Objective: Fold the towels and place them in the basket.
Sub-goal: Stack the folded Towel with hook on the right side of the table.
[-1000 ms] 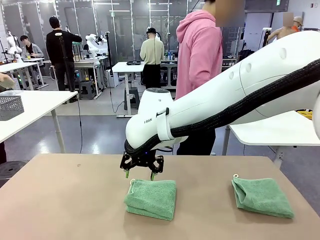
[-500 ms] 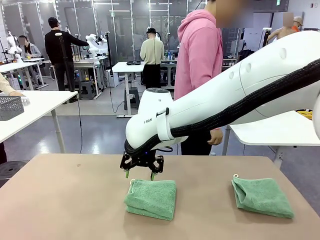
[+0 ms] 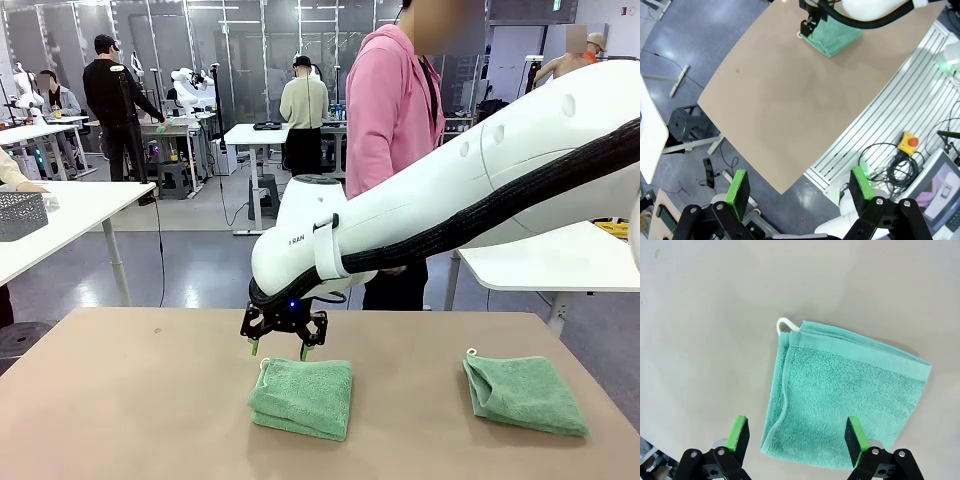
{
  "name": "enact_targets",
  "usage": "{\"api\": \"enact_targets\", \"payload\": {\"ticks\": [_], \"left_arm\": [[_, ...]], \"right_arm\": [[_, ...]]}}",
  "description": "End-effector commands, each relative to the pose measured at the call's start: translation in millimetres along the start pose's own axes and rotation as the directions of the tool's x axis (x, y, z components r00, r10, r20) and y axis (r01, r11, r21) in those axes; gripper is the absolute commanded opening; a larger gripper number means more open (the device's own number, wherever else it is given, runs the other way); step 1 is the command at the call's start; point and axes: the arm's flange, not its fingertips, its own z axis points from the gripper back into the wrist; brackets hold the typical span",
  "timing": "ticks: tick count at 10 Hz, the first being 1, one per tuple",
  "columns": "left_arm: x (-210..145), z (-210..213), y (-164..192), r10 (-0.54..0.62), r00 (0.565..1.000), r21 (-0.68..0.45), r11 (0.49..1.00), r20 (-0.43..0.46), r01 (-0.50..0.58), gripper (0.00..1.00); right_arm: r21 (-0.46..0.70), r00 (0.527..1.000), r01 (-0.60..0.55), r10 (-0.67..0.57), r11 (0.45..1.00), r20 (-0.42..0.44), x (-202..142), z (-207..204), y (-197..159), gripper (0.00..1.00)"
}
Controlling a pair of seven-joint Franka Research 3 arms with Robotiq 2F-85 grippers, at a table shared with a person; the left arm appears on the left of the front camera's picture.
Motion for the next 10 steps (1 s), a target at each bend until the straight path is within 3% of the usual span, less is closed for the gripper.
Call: {"api": "enact_targets", "payload": {"ticks": [1, 3, 6, 10], "left_arm": [[-2, -1, 0, 0.0, 1.0, 0.01, 1.0, 0.008, 0.0, 1.0], [-2, -1, 0, 0.0, 1.0, 0.01, 1.0, 0.008, 0.0, 1.0], [-2, -1, 0, 0.0, 1.0, 0.01, 1.0, 0.008, 0.0, 1.0], [-2, -1, 0, 0.0, 1.0, 0.01, 1.0, 0.008, 0.0, 1.0]], "right_arm": [[0.096, 0.998, 0.057, -0.06, 0.994, 0.023, -34, 31, -29, 1.0], [0.124, 0.984, 0.143, -0.154, 0.982, 0.089, -66, 41, -68, 1.0], [0.273, 0.949, 0.254, -0.294, 0.928, 0.115, -86, 28, -130, 1.0], [0.45, 0.953, 0.197, -0.278, 0.871, 0.122, -86, -13, -179, 1.0]]}}
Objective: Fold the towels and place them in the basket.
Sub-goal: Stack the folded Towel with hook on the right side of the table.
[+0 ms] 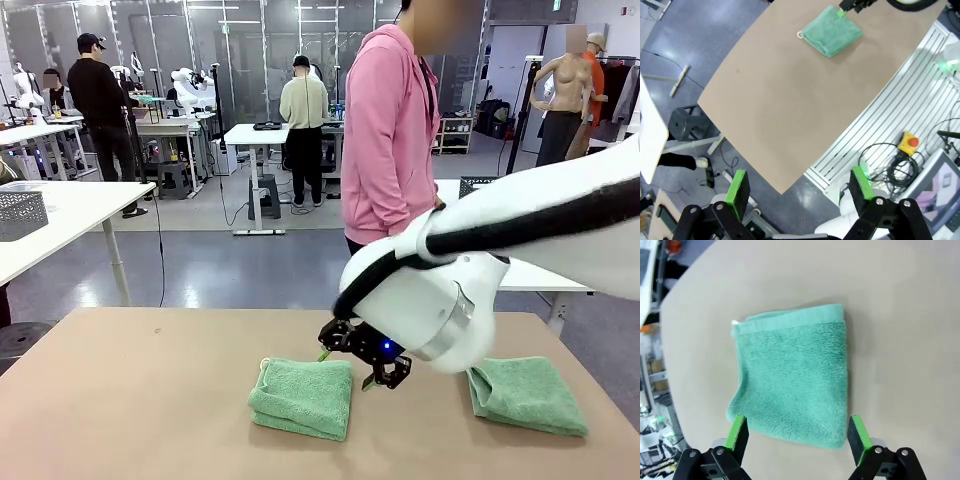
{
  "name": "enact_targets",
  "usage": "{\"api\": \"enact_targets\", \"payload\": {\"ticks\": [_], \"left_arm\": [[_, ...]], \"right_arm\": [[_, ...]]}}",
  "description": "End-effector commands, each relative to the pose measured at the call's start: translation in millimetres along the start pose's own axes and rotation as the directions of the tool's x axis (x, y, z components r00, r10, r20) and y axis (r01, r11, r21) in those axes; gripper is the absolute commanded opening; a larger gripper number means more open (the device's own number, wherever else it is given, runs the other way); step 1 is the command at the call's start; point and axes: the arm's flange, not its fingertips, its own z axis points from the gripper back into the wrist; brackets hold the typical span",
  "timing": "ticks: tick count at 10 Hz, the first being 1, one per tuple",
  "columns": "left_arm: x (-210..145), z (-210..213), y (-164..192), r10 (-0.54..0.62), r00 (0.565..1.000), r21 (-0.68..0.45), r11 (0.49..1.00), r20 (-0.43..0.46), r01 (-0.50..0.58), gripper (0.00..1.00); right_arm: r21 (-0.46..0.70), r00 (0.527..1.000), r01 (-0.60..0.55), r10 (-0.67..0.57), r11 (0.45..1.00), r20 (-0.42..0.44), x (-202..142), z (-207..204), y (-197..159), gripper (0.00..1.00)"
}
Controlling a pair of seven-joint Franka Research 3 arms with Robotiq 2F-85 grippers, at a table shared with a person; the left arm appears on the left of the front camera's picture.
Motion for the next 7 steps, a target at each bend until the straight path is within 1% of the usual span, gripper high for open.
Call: {"api": "enact_targets", "payload": {"ticks": [1, 2, 3, 4, 7], "left_arm": [[-1, -1, -1, 0.0, 1.0, 0.01, 1.0, 0.008, 0.0, 1.0], [-1, -1, -1, 0.0, 1.0, 0.01, 1.0, 0.008, 0.0, 1.0], [-1, -1, -1, 0.0, 1.0, 0.01, 1.0, 0.008, 0.0, 1.0], [-1, -1, -1, 0.0, 1.0, 0.01, 1.0, 0.008, 0.0, 1.0], [-1, -1, -1, 0.0, 1.0, 0.01, 1.0, 0.008, 0.0, 1.0]], "right_arm": [[0.125, 0.996, -0.061, 0.068, 0.99, -0.053, 7, -24, -32, 1.0], [0.119, 0.993, -0.078, 0.088, 0.99, -0.076, 10, -32, -37, 1.0], [0.116, 0.993, -0.075, 0.084, 0.99, -0.077, 13, -36, -44, 1.0], [0.124, 0.992, -0.065, 0.077, 0.99, -0.098, 15, -38, -49, 1.0], [0.133, 0.99, -0.061, 0.077, 0.989, -0.115, 18, -49, -57, 1.0]]}}
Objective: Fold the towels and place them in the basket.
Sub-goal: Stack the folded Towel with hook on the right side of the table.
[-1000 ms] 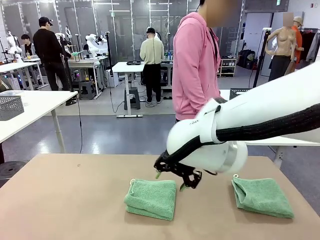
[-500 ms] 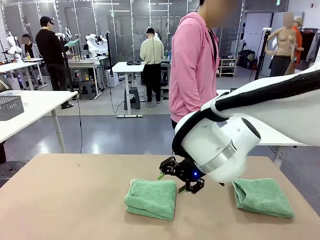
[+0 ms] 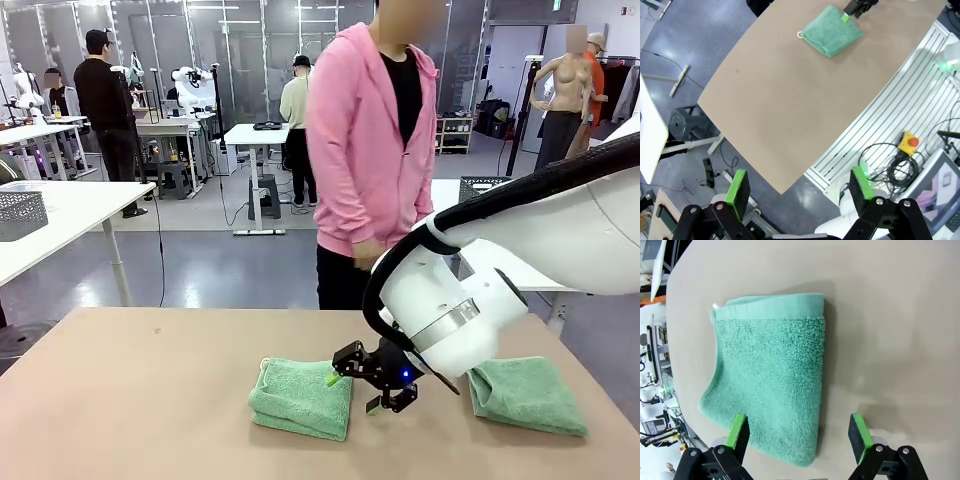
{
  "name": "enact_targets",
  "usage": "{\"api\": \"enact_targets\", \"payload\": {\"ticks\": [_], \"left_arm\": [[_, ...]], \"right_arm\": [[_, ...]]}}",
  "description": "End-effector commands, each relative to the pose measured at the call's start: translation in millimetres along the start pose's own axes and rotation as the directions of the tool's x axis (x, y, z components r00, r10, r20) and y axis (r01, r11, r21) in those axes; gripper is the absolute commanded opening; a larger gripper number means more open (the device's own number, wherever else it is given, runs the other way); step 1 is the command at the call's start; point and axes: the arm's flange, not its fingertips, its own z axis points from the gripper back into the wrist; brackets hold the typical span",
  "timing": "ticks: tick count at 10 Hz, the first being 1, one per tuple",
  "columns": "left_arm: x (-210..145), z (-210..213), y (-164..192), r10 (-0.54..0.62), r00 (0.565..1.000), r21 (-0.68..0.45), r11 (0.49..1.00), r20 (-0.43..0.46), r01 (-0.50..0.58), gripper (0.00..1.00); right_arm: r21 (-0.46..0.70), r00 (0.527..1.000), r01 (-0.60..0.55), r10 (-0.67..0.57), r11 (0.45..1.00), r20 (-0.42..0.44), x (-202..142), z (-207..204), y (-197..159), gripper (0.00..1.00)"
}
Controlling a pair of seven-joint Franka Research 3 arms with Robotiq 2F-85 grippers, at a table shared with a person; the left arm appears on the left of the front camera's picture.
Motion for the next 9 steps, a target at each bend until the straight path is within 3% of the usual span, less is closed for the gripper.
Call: {"api": "enact_targets", "payload": {"ticks": [1, 4, 5, 7, 8, 9], "left_arm": [[-1, -1, 0, 0.0, 1.0, 0.01, 1.0, 0.008, 0.0, 1.0], [-1, -1, 0, 0.0, 1.0, 0.01, 1.0, 0.008, 0.0, 1.0], [-1, -1, 0, 0.0, 1.0, 0.01, 1.0, 0.008, 0.0, 1.0], [-1, -1, 0, 0.0, 1.0, 0.01, 1.0, 0.008, 0.0, 1.0], [-1, -1, 0, 0.0, 1.0, 0.01, 1.0, 0.008, 0.0, 1.0], [-1, -1, 0, 0.0, 1.0, 0.01, 1.0, 0.008, 0.0, 1.0]], "right_arm": [[0.042, 1.0, -0.015, 0.015, 0.999, 0.002, 4, -11, 0, 1.0], [0.06, 1.0, -0.01, 0.01, 0.998, -0.001, 8, -25, 1, 1.0], [0.073, 1.0, -0.015, 0.015, 0.997, 0.005, 9, -28, 2, 0.85], [0.058, 1.0, -0.021, 0.021, 0.998, 0.001, 11, -33, 4, 0.25], [0.055, 1.0, -0.023, 0.023, 0.998, 0.0, 12, -35, 5, 0.0], [0.051, 1.0, -0.025, 0.025, 0.998, -0.002, 11, -36, 7, 0.0]]}}
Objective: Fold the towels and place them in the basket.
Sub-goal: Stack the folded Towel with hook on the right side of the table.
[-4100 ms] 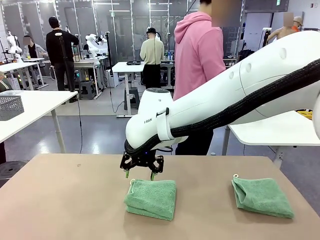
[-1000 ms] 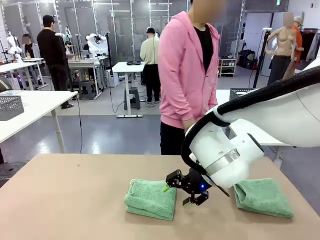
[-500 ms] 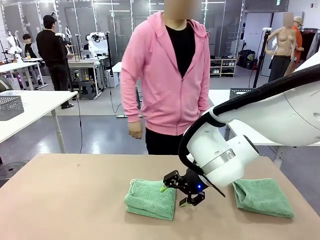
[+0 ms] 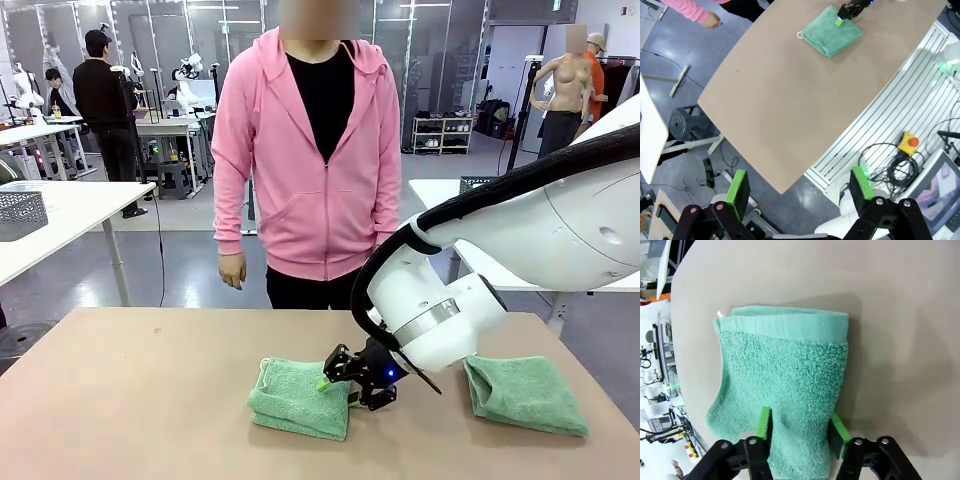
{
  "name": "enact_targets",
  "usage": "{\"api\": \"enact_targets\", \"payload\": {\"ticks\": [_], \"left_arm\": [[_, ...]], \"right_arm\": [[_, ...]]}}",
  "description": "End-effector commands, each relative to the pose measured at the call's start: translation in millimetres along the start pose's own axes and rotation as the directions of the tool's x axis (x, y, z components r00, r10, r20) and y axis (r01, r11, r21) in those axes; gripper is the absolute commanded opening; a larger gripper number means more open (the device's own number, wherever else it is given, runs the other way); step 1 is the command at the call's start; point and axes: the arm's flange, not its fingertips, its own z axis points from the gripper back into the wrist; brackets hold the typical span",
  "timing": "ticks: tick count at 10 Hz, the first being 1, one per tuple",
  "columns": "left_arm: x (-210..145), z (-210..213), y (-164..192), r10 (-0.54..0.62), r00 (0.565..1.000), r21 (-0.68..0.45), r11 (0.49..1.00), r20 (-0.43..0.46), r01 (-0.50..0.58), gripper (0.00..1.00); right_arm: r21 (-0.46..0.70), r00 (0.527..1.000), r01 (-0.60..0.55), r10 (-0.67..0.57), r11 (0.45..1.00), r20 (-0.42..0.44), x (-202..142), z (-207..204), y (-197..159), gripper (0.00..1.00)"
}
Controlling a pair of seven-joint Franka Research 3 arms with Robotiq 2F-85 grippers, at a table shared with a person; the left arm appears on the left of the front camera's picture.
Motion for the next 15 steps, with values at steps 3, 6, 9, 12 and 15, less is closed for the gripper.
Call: {"api": "enact_targets", "payload": {"ticks": [3, 6, 9, 12, 15], "left_arm": [[-1, -1, 0, 0.0, 1.0, 0.01, 1.0, 0.008, 0.0, 1.0], [-1, -1, 0, 0.0, 1.0, 0.01, 1.0, 0.008, 0.0, 1.0], [-1, -1, 0, 0.0, 1.0, 0.01, 1.0, 0.008, 0.0, 1.0], [-1, -1, 0, 0.0, 1.0, 0.01, 1.0, 0.008, 0.0, 1.0], [-1, -1, 0, 0.0, 1.0, 0.01, 1.0, 0.008, 0.0, 1.0]], "right_arm": [[0.005, 1.0, -0.023, 0.023, 1.0, 0.015, -4, -10, 4, 0.0], [-0.012, 0.999, -0.031, 0.031, 0.999, 0.027, -9, -5, 13, 0.0], [-0.01, 1.0, -0.024, 0.025, 1.0, 0.007, -7, -4, 10, 0.0], [-0.01, 1.0, -0.024, 0.025, 1.0, 0.007, -7, -4, 10, 0.0], [-0.056, 0.994, -0.105, 0.106, 0.993, 0.032, -10, 23, 27, 0.07]]}}
